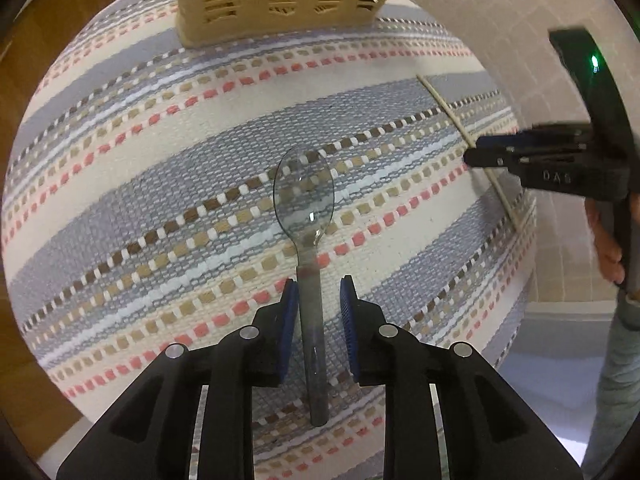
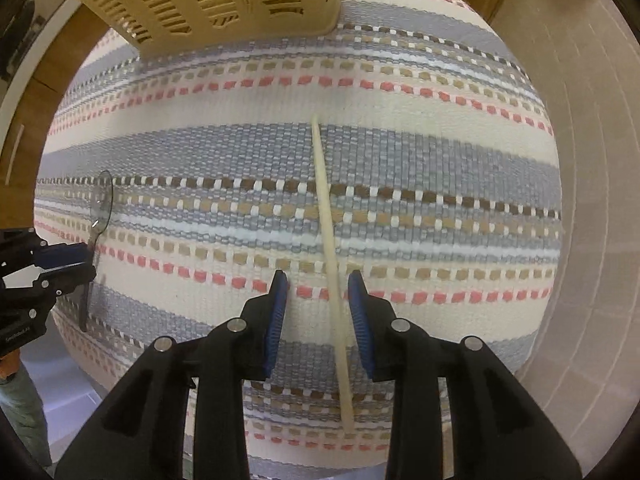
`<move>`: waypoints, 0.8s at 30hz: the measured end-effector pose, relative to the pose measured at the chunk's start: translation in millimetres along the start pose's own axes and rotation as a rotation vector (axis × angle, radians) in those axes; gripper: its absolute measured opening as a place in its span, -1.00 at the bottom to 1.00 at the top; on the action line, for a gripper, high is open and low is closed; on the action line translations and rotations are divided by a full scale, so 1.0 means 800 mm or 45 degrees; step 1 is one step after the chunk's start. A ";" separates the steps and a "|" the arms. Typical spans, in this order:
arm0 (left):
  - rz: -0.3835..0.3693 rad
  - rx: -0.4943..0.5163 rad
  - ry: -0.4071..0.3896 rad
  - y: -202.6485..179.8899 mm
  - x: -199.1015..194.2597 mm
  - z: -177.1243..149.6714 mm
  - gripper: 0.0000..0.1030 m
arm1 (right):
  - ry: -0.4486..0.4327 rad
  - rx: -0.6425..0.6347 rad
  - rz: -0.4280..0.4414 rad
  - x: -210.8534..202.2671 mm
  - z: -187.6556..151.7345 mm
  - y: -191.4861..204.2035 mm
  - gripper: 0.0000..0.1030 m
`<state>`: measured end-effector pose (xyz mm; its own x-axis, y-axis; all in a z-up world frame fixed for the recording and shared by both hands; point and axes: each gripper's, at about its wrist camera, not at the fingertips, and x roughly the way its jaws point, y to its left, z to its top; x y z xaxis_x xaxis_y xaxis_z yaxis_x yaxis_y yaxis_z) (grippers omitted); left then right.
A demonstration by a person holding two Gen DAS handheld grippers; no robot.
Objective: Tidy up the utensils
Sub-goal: 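Close the left tool on the clear plastic spoon handle, then lift spoon and chopstick into the beige caddy and open both tools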
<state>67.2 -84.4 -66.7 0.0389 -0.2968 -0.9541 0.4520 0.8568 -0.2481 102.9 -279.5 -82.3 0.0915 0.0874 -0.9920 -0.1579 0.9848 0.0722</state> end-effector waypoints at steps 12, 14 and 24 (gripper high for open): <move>0.006 -0.020 -0.021 0.002 0.006 0.012 -0.82 | -0.073 -0.115 -0.065 -0.001 0.014 0.034 -0.95; -0.038 -0.053 -0.093 0.011 -0.004 0.007 -0.82 | -0.106 -0.104 -0.031 -0.010 0.005 0.037 -0.95; -0.091 -0.060 -0.426 0.033 -0.088 -0.014 -0.82 | -0.471 -0.073 0.073 -0.085 -0.024 0.041 -0.95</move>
<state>66.2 -36.0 -7.9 0.3022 -0.4719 -0.8283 0.4231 0.8450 -0.3270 73.0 -256.1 -14.3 0.4282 0.2011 -0.8810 -0.2271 0.9676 0.1104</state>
